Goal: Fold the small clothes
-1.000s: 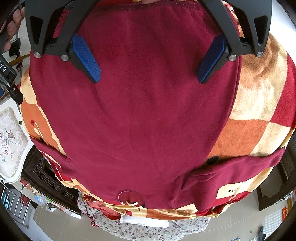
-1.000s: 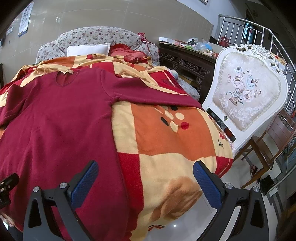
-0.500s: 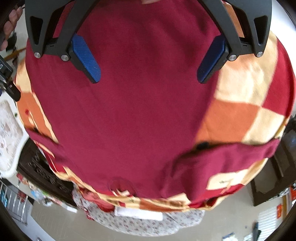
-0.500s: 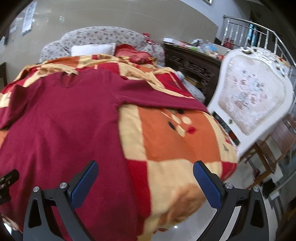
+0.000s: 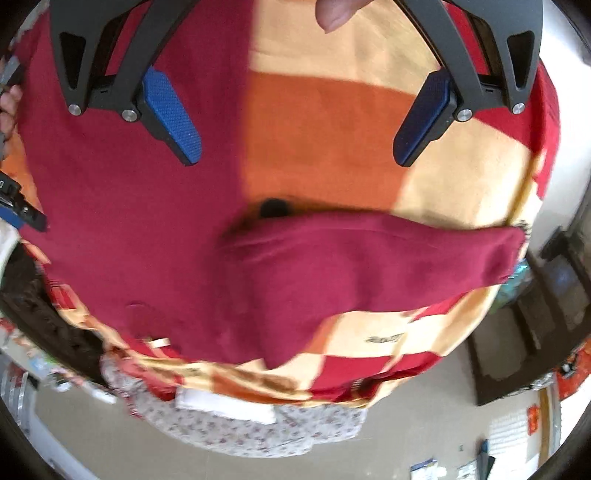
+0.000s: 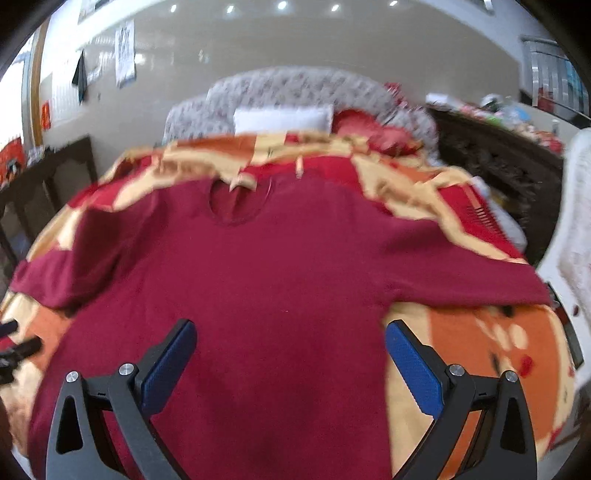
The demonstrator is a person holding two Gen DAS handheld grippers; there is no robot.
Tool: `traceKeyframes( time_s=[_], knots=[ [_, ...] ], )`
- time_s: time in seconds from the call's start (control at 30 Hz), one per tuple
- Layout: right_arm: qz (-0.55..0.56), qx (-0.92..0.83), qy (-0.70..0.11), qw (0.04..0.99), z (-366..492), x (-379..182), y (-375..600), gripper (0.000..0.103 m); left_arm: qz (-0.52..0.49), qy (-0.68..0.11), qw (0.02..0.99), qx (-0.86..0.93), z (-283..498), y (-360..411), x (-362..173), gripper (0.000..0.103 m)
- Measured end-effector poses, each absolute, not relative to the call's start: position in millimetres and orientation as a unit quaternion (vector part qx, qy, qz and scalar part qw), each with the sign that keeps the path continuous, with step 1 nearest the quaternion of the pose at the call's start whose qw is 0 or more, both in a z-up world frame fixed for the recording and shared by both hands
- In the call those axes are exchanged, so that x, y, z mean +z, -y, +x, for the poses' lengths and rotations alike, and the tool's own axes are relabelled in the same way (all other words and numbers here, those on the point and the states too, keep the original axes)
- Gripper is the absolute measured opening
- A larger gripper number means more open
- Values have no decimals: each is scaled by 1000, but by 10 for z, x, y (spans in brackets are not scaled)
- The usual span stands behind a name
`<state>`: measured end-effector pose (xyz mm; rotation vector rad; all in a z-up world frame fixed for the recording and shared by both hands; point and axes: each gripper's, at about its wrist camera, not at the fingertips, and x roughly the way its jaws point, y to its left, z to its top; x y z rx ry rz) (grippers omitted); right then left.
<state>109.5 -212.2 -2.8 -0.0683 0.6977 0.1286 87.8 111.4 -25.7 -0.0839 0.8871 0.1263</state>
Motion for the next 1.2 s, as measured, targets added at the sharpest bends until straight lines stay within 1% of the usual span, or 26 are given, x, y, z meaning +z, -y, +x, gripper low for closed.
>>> traceKeyframes(
  time_s=[0.1,0.17,0.23,0.33,0.57,1.2],
  knots=[
    [-62,53,-356,931,1297,-267,2074,103,-1,-461,880,111,1015,-1208,-457,103],
    [-58,60,-381,921,1361,-464,2093,103,-17,-480,870,114,1064,-1276,-621,103],
    [-51,69,-410,908,1439,-560,2113,103,-30,-465,877,118,1037,-1304,-632,103],
    [-26,82,-428,900,1489,-617,2189,103,-29,-457,880,126,1043,-1290,-654,103],
    [-38,75,-428,900,1479,-616,2169,103,-22,-446,885,131,1034,-1271,-654,103],
    [-33,78,-428,900,1529,-624,2165,103,-43,-434,891,127,959,-1310,-605,103]
  ],
)
